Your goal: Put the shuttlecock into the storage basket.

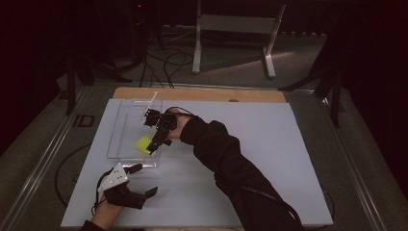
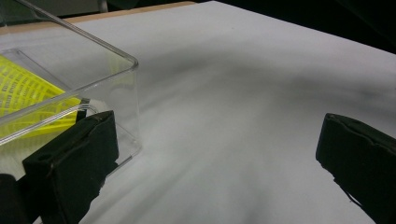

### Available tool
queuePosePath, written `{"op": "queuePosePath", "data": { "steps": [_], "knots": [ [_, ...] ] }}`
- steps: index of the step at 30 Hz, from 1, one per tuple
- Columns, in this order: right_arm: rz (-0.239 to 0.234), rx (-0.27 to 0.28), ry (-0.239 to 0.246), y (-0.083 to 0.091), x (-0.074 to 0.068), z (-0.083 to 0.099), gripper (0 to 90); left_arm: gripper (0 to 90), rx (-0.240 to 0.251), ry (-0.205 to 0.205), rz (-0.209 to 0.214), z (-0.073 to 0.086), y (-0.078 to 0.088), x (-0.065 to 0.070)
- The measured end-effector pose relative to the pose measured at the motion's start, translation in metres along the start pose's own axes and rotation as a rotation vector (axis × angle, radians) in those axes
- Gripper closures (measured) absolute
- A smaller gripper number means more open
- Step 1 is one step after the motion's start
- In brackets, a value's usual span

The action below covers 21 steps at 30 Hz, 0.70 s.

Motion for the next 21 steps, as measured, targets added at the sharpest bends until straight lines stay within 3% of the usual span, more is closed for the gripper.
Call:
{"op": "queuePosePath", "data": {
  "steps": [21],
  "knots": [
    [0.029, -0.008, -0.025, 0.018, 0.015, 0.037, 8.0, 0.3, -0.001, 0.007, -0.011, 0.001, 0.001, -0.001]
  ]
}}
Point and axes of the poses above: each handheld gripper's, and its own axes: y roughly backward along the jaws, z roughly out of its underside, x roughly to its right, the point moved 8 cm from there along -y, roughly forward along the jaws, and after that the axes turned 15 degrees about z, right-handed, at the moved point
